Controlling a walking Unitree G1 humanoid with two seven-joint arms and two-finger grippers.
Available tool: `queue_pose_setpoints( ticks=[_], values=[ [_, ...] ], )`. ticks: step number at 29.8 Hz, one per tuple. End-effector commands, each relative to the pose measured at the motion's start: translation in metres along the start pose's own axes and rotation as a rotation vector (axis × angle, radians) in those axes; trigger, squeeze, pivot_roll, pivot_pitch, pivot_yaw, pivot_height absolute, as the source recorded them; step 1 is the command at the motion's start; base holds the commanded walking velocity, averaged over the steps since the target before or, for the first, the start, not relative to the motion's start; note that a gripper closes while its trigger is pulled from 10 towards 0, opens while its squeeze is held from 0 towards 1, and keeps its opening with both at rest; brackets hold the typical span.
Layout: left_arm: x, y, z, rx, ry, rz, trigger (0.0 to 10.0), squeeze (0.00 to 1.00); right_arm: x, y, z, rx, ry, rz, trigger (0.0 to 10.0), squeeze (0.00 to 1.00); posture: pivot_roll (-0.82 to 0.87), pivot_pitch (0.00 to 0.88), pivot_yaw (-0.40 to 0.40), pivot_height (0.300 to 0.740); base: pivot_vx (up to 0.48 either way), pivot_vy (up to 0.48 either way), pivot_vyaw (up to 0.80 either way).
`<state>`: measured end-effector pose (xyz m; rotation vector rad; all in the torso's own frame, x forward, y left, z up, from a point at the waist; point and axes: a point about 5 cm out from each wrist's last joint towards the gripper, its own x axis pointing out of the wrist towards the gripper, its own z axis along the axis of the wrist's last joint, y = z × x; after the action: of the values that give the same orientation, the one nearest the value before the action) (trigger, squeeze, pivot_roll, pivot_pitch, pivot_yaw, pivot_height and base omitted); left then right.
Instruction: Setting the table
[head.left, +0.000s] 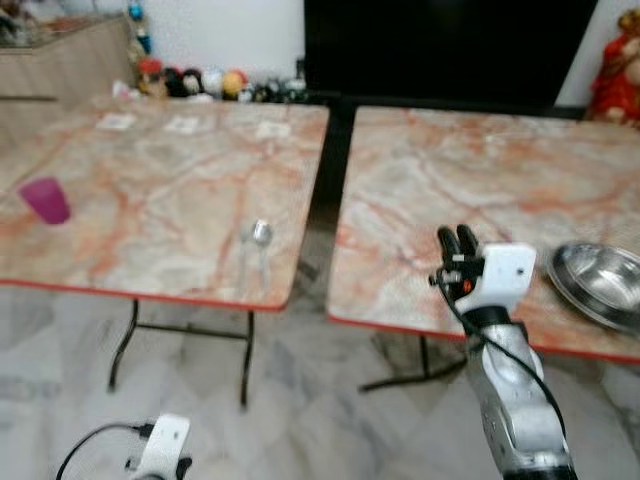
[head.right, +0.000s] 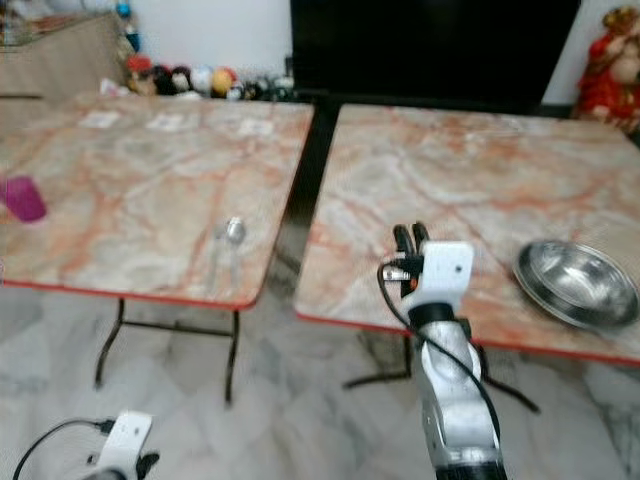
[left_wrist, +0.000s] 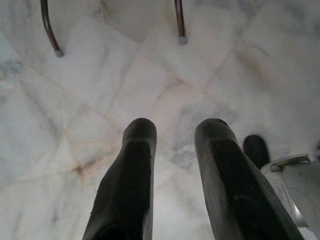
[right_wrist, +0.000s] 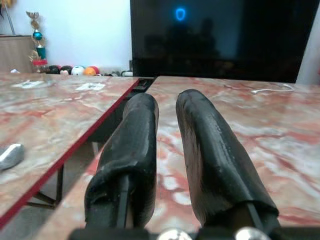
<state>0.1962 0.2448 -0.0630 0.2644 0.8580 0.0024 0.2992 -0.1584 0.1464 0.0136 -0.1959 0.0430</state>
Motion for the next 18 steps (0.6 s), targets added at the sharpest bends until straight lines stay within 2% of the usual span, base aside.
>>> queue_pose_setpoints(
  ticks=[1, 18],
  values=[
    [0.0009, -0.0043, 0.0009, -0.017, 0.003, -0.008, 10.0, 0.00, -0.0002, -0.0079, -0.0005, -0.006, 0.001, -0.031, 10.0, 0.00, 0.02, 0.000, 0.013, 0.740, 0.000, 0.480, 0.00],
    [-0.0001, -0.0040, -0.0020, -0.027, 0.004, -0.004, 10.0, 0.00, 0.0030, -0.0055, -0.0001, -0.011, -0.001, -0.023, 10.0, 0.00, 0.03, 0.000, 0.003, 0.740, 0.000, 0.480, 0.00]
  ],
)
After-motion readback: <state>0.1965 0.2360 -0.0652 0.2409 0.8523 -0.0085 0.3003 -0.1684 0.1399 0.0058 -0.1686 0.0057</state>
